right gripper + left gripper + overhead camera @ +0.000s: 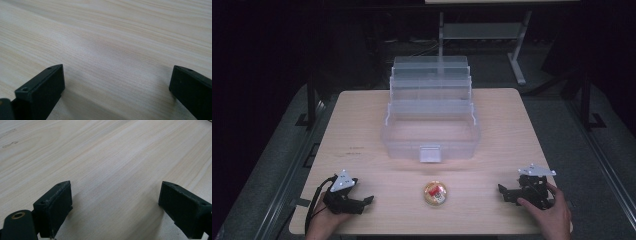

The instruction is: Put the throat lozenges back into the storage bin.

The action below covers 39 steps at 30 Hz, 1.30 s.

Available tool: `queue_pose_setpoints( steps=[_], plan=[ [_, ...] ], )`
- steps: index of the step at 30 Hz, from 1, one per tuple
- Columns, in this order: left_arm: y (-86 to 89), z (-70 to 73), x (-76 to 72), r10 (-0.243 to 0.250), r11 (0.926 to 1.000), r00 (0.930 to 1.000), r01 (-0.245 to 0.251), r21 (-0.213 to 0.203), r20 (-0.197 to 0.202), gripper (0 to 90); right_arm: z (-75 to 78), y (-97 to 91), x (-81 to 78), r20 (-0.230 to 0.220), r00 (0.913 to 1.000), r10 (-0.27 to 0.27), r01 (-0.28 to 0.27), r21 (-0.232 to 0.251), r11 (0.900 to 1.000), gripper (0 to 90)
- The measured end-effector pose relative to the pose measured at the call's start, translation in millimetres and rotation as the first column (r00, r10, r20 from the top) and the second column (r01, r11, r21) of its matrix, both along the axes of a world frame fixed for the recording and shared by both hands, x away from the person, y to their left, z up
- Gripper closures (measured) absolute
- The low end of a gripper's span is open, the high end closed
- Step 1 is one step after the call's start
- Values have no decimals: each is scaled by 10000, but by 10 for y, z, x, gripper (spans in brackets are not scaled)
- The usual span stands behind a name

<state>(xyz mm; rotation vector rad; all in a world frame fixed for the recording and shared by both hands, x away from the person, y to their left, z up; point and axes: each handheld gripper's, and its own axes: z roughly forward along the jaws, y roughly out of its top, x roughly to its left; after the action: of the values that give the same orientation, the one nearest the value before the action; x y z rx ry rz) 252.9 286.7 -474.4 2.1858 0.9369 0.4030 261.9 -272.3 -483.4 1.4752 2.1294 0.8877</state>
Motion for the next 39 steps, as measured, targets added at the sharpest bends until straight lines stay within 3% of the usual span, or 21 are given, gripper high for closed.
queue_pose_setpoints(
  steps=[24, 39],
  plan=[
    [-57, 94, 6, -260, 9989, 9992, 272, 390, -293, 119, 0, 0, 0, -1, 10000, 1, -1, -2, 10000, 0],
    [-218, 245, 31, -860, 9961, 9943, 871, 158, -624, 122, 0, 0, 0, -1, 10000, 0, 0, -4, 10000, 0]
  ],
)
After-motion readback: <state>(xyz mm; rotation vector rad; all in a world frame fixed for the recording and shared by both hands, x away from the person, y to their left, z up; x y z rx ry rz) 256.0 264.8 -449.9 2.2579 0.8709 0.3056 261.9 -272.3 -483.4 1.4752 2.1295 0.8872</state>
